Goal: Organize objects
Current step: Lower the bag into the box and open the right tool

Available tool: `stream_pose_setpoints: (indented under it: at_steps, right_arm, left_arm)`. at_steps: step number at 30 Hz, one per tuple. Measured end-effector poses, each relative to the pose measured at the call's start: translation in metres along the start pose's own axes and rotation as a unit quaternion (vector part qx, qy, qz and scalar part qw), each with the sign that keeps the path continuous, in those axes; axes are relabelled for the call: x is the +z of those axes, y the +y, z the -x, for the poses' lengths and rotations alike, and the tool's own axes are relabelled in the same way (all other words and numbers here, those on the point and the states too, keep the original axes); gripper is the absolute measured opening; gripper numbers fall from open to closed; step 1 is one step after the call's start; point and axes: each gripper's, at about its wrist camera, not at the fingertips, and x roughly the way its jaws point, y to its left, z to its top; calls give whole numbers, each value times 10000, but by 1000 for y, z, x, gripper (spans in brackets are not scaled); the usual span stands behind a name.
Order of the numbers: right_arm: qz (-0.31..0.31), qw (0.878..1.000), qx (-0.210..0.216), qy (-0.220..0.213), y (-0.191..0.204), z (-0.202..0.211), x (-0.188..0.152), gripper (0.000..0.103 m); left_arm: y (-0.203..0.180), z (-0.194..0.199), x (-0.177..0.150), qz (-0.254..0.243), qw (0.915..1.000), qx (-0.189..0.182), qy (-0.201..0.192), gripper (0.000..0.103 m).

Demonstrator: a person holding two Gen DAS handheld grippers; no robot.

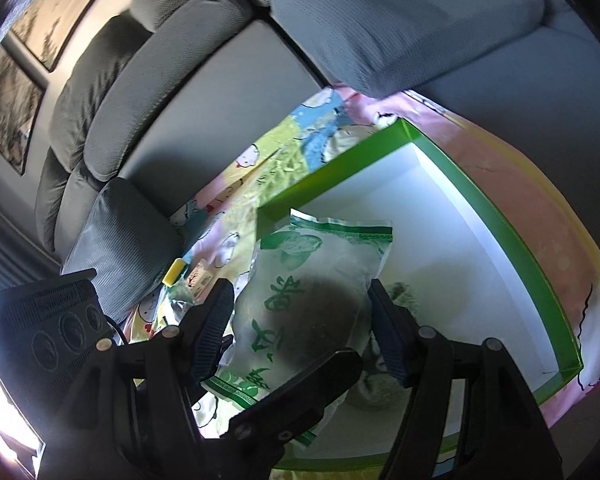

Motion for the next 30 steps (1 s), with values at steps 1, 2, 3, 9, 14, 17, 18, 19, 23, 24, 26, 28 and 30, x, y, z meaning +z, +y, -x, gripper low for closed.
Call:
stream_pose_setpoints:
  at_steps: [1,2,3,9,14,17,18,19,23,24,26,28,30]
  right_arm:
    - [-36,10000,-35,36,-3,-2,0,67]
    - [-67,9999,-79,71,-5,-4,0,67]
    - [-90,9998,-132,97,-5,-7,0,67]
    - [-205,9985,-441,250,-11,-22,-2,69]
    - [-151,9963,-844,-19,-6,-20,0,84]
    - [-295,9958,-862,-52,-11,-20,1,85]
    - [-329,9958,-855,-69,-12,-20,1,85]
    - [-344,9954,-894,-103,-12,-20,1,84]
    - [-251,9927,-1153,-264,-5,-19,3,85]
    - [-259,9929,-1122,-300,-4,-18,3,85]
    - [-286,9933,-1044,-399,0,-16,4,84]
    - [-258,9927,-1067,-505,5,-15,3,84]
    - [-196,9908,-1209,-583,12,-17,3,86]
  left_arm:
    - [1,-3,0,14,10000,-10,29,62]
    - [1,-6,-1,33,10000,-24,66,62]
    - [1,-10,-2,58,9999,-40,114,62]
    - [8,-28,-8,275,9988,-29,403,62]
    - [13,-29,-15,379,9983,150,428,62]
    - [17,-25,-15,498,9972,374,411,62]
    - [19,-24,-16,545,9964,519,403,62]
    - [21,-23,-15,567,9962,524,412,62]
    - [23,-12,-18,598,9959,538,410,62]
    - [24,-11,-17,607,9956,567,441,62]
    - [24,-5,-18,595,9959,516,439,62]
    - [27,4,-17,595,9960,535,400,62]
    - [32,10,-14,645,9952,645,362,62]
